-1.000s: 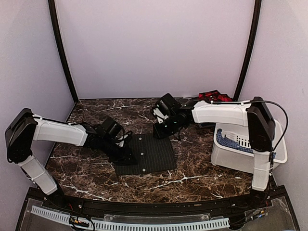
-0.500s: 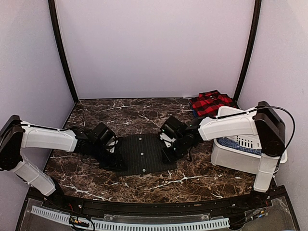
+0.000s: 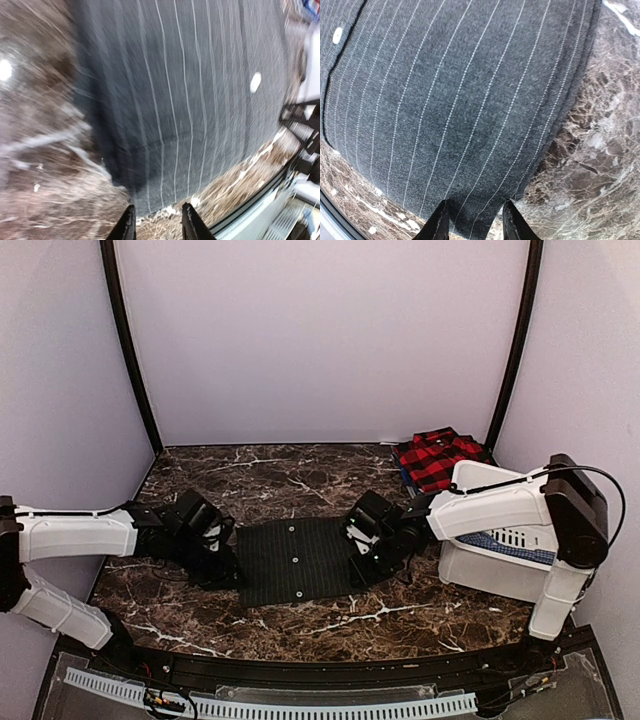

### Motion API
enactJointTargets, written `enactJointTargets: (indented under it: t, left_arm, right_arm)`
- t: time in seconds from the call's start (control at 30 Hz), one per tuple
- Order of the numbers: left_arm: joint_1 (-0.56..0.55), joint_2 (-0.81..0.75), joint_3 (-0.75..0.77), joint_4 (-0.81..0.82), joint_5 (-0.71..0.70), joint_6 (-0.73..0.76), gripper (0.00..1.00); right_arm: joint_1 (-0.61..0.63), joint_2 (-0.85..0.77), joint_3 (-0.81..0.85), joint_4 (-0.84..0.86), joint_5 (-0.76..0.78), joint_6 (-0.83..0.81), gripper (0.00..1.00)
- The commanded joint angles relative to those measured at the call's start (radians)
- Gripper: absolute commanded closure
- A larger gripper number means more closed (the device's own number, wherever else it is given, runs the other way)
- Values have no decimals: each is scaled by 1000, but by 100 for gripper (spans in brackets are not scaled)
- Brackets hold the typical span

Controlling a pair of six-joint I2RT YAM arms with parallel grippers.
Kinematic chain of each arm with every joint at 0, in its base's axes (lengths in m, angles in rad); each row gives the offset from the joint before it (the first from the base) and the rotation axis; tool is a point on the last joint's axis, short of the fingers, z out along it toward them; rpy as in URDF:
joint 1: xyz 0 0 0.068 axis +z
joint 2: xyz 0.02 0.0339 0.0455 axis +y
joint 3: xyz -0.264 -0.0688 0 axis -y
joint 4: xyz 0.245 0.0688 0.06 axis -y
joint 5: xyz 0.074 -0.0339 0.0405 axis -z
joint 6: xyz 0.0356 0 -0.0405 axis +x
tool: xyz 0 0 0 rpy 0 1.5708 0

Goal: Fold and stack the long sleeve shirts
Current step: Smooth out the square-folded shirt at the center of the board.

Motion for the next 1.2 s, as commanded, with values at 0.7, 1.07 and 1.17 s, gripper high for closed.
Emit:
enactJointTargets:
  t: [0.7,1.07,1.17]
  left_arm:
    - [181,111,-75,247,65,-38,48]
    - [168,218,-35,217,55,-58,55]
    - [152,253,-15,222,53,-64,57]
  right_arm:
    - [-112,-171,31,51,113,-38,46]
    - [-145,-213,33,89,138,-53,45]
    - [-147,-215,29,98,138,-53,45]
